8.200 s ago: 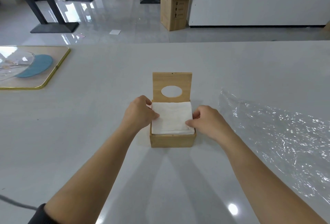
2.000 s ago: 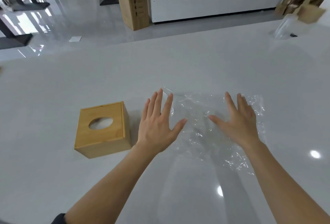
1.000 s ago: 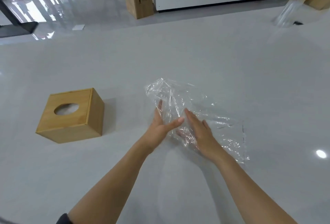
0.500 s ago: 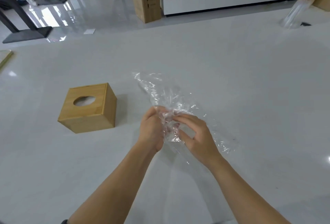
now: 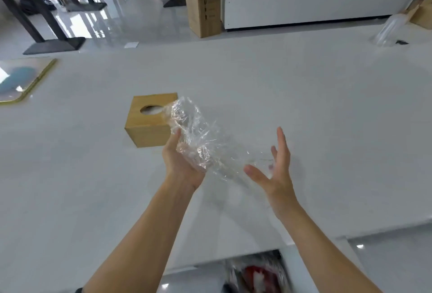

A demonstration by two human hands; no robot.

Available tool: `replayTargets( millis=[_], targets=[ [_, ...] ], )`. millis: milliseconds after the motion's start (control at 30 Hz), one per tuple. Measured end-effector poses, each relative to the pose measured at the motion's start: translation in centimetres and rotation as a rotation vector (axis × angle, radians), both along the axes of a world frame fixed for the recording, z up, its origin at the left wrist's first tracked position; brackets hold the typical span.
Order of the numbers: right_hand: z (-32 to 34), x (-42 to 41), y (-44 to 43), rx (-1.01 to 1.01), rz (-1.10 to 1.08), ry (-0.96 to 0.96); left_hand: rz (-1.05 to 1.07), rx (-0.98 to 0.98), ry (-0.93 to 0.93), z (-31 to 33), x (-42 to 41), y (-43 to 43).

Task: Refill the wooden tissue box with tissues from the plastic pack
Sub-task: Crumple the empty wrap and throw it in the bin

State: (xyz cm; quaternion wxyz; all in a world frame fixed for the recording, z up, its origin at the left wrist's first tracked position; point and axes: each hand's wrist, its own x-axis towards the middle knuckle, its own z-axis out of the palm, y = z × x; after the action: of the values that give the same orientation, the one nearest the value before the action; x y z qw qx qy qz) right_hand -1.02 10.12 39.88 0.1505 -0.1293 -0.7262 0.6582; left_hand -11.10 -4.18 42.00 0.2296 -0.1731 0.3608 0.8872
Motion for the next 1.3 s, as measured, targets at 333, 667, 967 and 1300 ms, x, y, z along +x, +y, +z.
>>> replayTargets(
  millis=[333, 667, 967, 1300],
  targets=[
    [1.3, 4.1, -8.1, 0.07, 0.256, -0.024, -0.316, -0.286, -0.079, 0.1, 7.1, -2.8],
    [1.5, 9.2, -8.3, 0.434, 0.096, 0.185, -0.8, -0.061, -0.073, 0.6, 12.8, -5.1],
    [-1.1, 12.7, -7.5, 0.453, -0.084, 0.303, -0.734, -0.038, -0.211, 0.0, 17.0, -2.0],
    [-5.7, 18.6, -5.7, 0.583, -0.012, -0.047, -0.442, -0.083, -0.272, -6.8, 22.0, 1.2]
  ],
)
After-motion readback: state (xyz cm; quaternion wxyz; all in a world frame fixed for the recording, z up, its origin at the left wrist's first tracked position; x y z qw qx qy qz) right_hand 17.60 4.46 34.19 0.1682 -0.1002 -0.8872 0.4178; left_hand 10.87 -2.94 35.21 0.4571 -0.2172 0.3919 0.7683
